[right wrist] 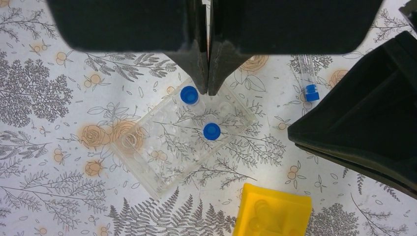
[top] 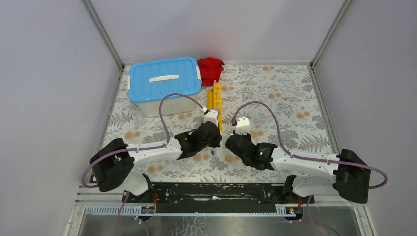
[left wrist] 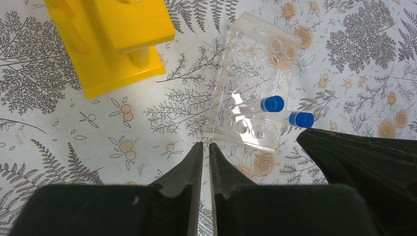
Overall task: Organize the chemistry lab equipment
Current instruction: Adjust the test tube in the slot of the test tube rack.
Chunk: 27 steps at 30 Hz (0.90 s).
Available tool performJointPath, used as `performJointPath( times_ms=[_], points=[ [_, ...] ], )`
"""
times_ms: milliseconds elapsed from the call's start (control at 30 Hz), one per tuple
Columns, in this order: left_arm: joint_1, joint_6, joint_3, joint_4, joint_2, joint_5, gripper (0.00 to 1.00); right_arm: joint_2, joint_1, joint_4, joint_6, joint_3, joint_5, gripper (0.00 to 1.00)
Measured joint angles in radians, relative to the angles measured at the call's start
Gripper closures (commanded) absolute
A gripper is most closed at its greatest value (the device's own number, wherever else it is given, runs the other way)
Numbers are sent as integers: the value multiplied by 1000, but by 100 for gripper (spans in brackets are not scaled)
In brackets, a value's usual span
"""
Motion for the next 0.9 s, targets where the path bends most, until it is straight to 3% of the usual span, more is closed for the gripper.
performJointPath(
  times_ms=[900],
  points=[
    [1,0,0,0,6,11,84,0,-12,-66,50,-30,27,99]
  ],
)
